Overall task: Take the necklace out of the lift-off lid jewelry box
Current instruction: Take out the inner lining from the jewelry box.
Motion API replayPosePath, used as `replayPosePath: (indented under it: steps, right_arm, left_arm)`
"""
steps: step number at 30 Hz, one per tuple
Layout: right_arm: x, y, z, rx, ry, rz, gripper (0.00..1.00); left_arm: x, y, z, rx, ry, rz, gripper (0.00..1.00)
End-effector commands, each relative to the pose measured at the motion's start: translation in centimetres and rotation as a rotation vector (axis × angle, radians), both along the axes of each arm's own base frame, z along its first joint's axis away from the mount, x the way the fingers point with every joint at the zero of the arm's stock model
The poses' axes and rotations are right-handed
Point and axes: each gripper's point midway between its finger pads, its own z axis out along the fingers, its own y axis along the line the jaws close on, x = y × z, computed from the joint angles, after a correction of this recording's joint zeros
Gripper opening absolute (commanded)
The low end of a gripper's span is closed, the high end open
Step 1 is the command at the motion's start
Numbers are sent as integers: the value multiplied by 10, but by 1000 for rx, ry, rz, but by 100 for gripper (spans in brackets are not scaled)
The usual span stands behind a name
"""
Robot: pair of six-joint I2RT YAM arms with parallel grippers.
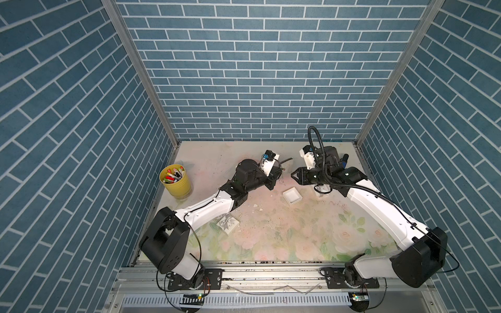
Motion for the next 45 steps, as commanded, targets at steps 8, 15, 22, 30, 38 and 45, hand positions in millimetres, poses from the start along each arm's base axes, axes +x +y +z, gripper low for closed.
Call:
replayPosePath:
  steps: [8, 15, 22, 30, 38, 45]
  right_arm:
    - [-9, 22, 33, 153, -176, 157, 37]
    - [-27, -4, 67, 67, -271, 257, 47]
    - [-34, -13, 87, 178, -267, 285, 51]
    - [-48, 1, 87, 161, -190, 476, 56]
    - [-54, 20, 84, 212, -139, 630, 59]
    - [-66, 33, 68, 176, -146, 740, 62]
  left_arm:
    - [-10, 5, 17, 64, -42, -57, 8]
    - [-19, 11, 20, 90, 51, -194, 8]
    - [-29, 18, 28, 65, 111, -311, 8]
    - [-50, 24, 21, 196, 159, -419, 8]
    - [-74, 28, 15, 242, 167, -543, 9]
    - [-83, 32, 11, 290, 200, -580, 10]
